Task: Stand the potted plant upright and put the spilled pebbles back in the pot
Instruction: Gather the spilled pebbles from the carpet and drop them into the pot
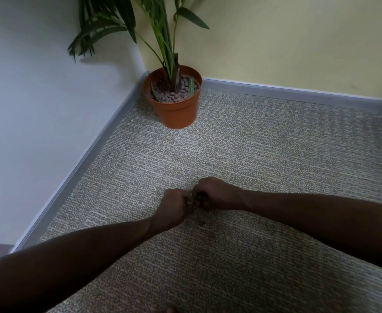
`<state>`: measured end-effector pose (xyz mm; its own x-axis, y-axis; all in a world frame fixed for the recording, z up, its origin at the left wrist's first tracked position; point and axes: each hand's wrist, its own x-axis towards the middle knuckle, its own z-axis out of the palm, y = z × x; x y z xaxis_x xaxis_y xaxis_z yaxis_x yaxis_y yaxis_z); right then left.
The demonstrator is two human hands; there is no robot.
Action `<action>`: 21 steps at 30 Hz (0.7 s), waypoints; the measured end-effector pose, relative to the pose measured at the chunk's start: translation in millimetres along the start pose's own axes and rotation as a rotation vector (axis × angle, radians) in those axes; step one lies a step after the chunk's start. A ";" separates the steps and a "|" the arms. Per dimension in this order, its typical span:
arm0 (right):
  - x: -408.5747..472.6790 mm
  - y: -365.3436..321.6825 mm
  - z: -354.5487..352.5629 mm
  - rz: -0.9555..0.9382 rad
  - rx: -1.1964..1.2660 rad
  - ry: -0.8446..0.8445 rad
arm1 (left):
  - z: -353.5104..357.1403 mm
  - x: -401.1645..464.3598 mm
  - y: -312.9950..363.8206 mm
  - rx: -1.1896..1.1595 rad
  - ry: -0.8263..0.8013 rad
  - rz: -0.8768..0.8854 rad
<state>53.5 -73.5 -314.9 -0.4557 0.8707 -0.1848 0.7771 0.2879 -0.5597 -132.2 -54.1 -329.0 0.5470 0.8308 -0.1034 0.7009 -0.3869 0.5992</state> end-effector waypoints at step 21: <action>16.2 -5.3 -15.2 -0.031 -0.080 -0.156 | -9.5 1.0 3.9 0.203 -0.139 0.075</action>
<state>48.6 -54.9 -302.7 -0.5368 0.7903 -0.2954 0.7911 0.3497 -0.5019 -133.2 -50.9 -319.2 0.6483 0.7395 -0.1813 0.7262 -0.5292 0.4388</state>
